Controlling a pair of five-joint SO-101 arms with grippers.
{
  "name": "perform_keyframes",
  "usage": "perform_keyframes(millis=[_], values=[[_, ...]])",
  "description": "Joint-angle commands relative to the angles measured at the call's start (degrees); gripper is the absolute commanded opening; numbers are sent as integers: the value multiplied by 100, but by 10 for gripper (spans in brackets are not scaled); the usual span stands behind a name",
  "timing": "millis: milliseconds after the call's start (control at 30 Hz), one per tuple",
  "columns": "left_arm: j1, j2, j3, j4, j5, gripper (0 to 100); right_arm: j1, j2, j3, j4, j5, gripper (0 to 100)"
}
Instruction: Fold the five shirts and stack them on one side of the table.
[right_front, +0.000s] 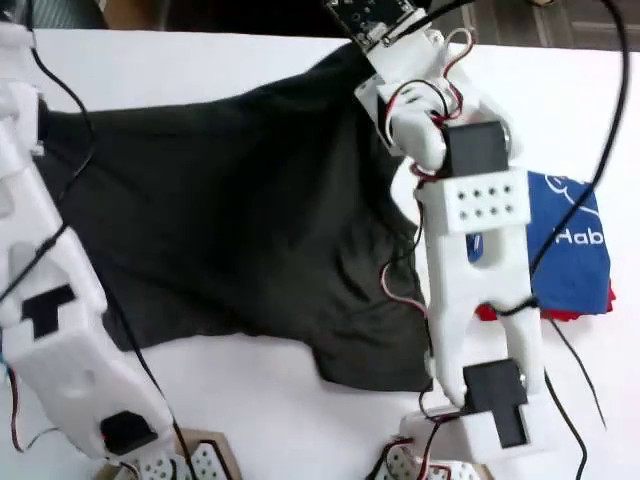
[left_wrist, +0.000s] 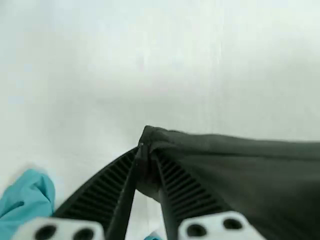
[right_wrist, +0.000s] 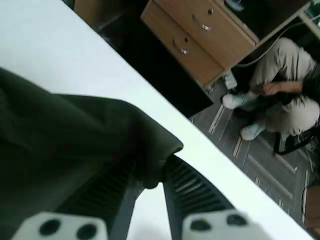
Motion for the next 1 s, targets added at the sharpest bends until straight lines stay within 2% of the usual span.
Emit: perform_keyframes(millis=[0,333,667,767,833,967], values=[[255,-1046,-277,114,141,25,-277,-541,-527,224,-53,21],[264,-2664,1033,97,123,24,-286,-1103,-1503,426,-18,21],[273,-4158,1534,79,114,24,-286,-1666,-2040,1314,1301,21],[264,-4369,1525,-26,132,24,-171,-1877,-2048,1218,1688,21],[264,-4404,1560,-229,158,24,189,-1912,-2022,831,1468,21],[264,-4396,1569,-299,448,24,822,-1833,-1899,541,141,21]])
